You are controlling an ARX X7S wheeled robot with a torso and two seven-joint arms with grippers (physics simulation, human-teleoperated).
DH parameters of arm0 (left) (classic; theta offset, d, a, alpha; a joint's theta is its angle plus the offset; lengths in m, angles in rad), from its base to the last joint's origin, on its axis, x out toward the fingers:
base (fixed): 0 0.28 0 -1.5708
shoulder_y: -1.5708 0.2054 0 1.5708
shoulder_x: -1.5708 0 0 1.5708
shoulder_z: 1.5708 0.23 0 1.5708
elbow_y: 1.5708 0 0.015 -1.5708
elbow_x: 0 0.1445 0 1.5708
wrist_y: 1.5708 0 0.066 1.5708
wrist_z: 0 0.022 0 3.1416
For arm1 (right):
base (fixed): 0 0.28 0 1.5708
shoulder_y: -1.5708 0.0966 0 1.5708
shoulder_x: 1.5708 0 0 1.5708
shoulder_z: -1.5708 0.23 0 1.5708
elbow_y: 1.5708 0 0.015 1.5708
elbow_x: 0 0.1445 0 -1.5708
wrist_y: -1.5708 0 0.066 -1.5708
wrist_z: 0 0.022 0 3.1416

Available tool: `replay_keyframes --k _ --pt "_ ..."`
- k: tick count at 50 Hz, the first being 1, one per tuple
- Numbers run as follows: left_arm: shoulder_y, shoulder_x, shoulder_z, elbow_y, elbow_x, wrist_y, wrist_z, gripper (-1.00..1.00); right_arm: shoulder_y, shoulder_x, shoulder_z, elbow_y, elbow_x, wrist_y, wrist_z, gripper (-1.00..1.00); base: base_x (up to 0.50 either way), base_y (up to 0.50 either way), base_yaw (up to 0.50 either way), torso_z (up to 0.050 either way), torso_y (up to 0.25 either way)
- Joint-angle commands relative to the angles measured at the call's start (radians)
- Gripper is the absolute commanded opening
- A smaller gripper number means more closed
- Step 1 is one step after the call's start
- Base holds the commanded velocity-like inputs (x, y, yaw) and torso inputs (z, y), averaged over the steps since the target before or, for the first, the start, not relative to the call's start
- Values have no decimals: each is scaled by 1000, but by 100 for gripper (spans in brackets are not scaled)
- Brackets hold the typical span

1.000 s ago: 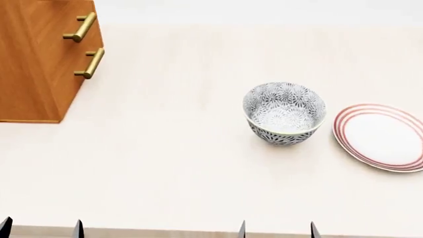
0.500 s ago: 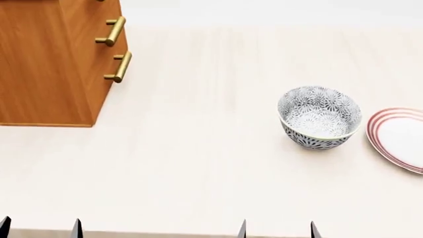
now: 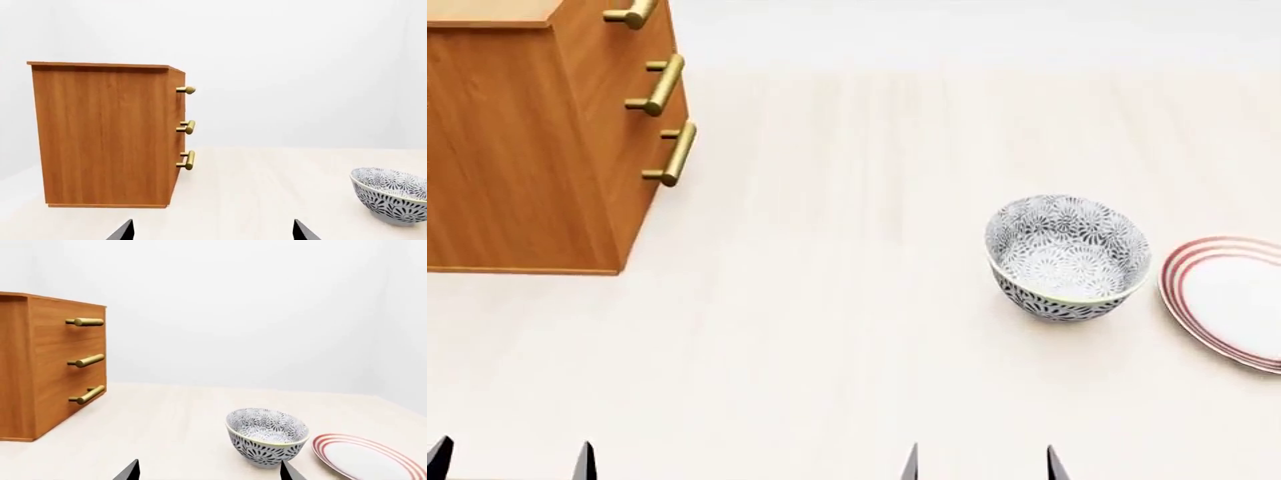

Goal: Put the bowl on top of the cabinet.

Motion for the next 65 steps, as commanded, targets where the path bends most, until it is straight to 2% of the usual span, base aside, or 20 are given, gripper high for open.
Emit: replay_keyframes --k 1,14,24,65 --pt "-2 -8 6 -2 -6 1 -8 100 2 10 -9 1 13 -1 3 100 0 0 0 50 0" --pt "-9 -10 11 -4 -3 -15 -31 100 7 18 -19 4 17 2 11 100 0 0 0 50 0" --pt "-9 -17 25 -11 8 -11 -38 100 2 24 -28 9 -14 -26 36 100 124 0 0 0 0" --pt "-13 -38 43 -15 -7 -4 -60 100 3 52 -49 9 15 -45 51 100 460 0 0 0 0"
